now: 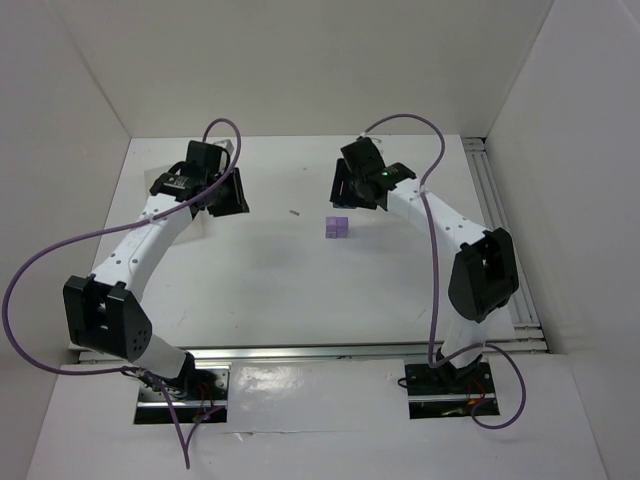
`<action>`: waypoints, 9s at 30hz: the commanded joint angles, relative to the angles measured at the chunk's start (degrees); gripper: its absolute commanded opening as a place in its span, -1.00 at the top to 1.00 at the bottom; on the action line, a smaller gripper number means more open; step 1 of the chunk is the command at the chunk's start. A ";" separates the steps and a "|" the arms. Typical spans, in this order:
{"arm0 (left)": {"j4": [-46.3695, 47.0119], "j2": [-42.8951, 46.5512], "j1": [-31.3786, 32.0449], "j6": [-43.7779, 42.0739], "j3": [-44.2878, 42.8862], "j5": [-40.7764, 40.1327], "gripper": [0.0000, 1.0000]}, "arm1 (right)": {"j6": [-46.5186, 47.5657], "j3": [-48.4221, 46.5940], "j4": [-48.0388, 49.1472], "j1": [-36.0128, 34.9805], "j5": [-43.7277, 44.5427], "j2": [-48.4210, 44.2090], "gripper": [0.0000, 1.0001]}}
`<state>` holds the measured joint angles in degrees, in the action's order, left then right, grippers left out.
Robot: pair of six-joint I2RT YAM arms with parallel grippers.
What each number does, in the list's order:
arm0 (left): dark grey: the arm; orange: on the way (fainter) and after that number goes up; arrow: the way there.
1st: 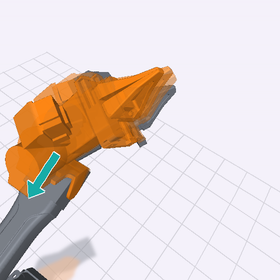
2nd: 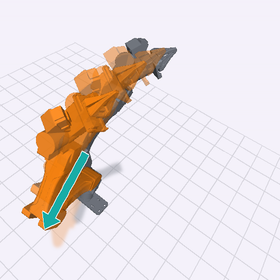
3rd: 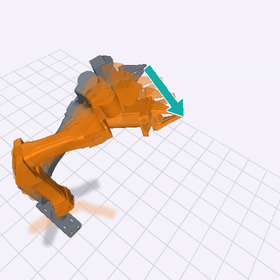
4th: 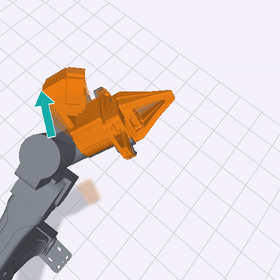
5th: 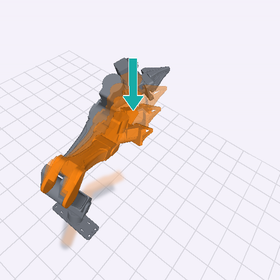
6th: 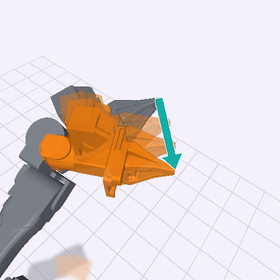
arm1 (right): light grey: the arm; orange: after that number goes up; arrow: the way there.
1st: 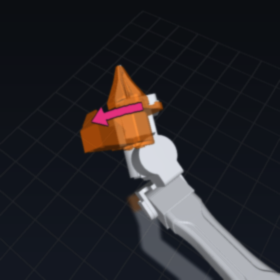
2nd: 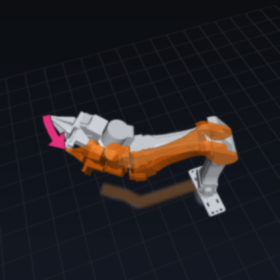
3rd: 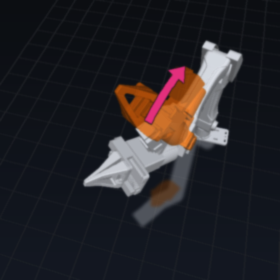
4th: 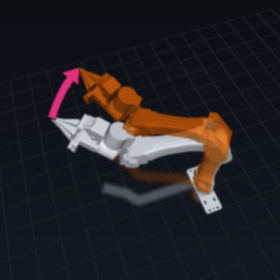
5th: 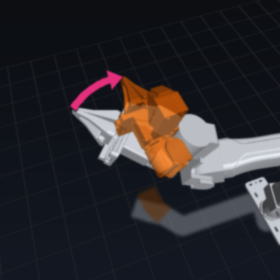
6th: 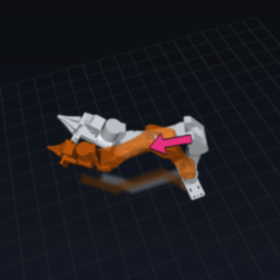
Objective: Build the wood block tower
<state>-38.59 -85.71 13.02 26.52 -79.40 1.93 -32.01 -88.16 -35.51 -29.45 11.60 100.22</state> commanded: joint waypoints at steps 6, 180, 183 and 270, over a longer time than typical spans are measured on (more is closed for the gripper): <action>0.80 3.01 -1.15 -2.26 -0.50 -0.18 0.12 | -4.29 -7.37 -4.22 -3.07 3.69 7.69 -0.23; 1.32 2.48 -2.21 -2.79 1.61 1.41 0.12 | -3.59 -13.79 -9.76 -6.23 8.97 17.46 -0.47; 1.32 2.48 -2.21 -2.79 1.61 1.41 0.12 | -3.59 -13.79 -9.76 -6.23 8.97 17.46 -0.47; 1.85 1.95 -2.21 -2.79 1.61 1.93 0.12 | -0.95 -13.97 -10.37 -6.23 8.88 18.52 -0.30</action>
<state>-38.33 -84.12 11.16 25.21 -78.35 3.27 -33.36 -101.78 -45.47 -35.07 20.53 118.87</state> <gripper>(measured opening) 0.437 0.689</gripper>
